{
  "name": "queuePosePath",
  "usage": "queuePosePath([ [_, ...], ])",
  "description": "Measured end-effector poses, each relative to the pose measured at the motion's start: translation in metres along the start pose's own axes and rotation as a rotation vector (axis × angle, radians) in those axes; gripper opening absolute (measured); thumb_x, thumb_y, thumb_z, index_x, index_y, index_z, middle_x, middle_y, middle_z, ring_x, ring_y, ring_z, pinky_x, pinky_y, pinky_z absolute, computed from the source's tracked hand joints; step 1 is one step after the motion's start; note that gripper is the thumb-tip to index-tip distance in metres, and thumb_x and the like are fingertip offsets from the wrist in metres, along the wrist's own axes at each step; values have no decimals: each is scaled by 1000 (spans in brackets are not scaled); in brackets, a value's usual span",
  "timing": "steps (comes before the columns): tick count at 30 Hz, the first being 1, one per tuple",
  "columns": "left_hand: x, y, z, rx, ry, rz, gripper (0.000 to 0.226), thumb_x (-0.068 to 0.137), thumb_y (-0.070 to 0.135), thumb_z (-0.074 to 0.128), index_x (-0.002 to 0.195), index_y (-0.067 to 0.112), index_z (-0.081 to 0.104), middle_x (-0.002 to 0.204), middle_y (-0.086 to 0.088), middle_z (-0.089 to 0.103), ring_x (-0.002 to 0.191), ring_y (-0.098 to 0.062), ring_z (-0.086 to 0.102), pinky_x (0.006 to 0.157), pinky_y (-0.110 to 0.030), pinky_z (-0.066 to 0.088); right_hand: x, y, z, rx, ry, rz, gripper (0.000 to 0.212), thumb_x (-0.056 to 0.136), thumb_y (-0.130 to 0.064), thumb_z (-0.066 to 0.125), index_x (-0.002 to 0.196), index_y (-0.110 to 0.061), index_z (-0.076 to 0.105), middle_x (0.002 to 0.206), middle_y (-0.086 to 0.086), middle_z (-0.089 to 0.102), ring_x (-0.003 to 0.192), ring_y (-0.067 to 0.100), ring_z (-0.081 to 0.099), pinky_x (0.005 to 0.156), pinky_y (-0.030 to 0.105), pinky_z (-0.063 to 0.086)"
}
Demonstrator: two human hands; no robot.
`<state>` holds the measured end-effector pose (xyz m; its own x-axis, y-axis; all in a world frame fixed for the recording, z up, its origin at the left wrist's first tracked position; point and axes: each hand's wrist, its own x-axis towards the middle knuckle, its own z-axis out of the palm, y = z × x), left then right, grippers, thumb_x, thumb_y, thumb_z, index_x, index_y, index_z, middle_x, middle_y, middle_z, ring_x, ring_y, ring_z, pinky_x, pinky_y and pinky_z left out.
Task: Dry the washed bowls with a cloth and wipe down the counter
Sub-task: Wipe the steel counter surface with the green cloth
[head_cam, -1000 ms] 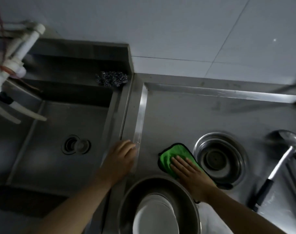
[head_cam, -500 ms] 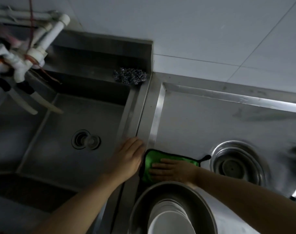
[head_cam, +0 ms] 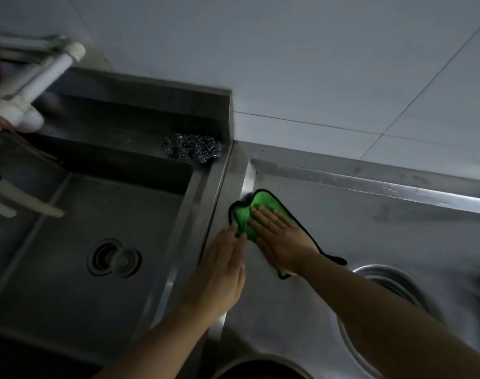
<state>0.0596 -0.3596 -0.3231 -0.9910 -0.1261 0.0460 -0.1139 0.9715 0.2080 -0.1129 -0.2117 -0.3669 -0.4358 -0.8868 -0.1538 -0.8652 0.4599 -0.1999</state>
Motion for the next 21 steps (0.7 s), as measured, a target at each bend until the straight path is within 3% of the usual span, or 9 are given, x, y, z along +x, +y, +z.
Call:
queuePosePath([
  [4,5,0,14,77,-88,36,56,102,37,43,151,10,39,159,-17,33,150,-35,25,112,-51,39,30,21,-11,-23,36,106,61,105,-48,7,158,-22,22,166,-1,13,153,16,5,123,36,4],
  [8,-4,0,21,98,-128,29,64,102,44,38,154,8,33,164,-18,21,153,-35,15,117,-49,24,20,11,-10,-8,67,170,69,103,-50,-3,157,-17,23,165,2,17,153,19,11,121,38,8],
  [11,-13,0,23,65,-123,25,66,100,44,41,153,4,35,164,-18,21,152,-36,19,116,-51,23,-28,-9,4,10,107,135,59,106,-44,17,154,-13,33,163,7,24,151,24,22,118,44,22],
  [13,-18,0,22,29,-131,3,67,100,43,40,152,2,35,163,-18,22,151,-36,21,116,-53,26,-69,-22,17,8,134,10,56,104,-40,37,153,-14,37,162,9,28,151,26,23,117,47,28],
  [17,-20,1,21,1,-135,-24,67,103,46,30,154,3,29,165,-14,17,153,-31,16,117,-50,25,-118,-32,28,-134,14,-256,61,103,-48,39,156,-21,30,164,4,24,152,24,17,120,43,14],
  [19,-21,2,20,-10,-106,-25,67,103,46,30,154,3,30,165,-13,18,153,-30,16,118,-49,25,-112,-26,24,-137,-7,-258,59,104,-49,36,157,-23,27,164,3,22,153,22,16,120,41,13],
  [21,-22,3,19,-15,-72,-22,68,102,47,32,153,1,33,164,-14,22,152,-31,19,118,-50,26,-94,-18,18,-76,-3,-145,58,105,-46,36,158,-23,27,165,3,20,153,21,15,121,41,14],
])
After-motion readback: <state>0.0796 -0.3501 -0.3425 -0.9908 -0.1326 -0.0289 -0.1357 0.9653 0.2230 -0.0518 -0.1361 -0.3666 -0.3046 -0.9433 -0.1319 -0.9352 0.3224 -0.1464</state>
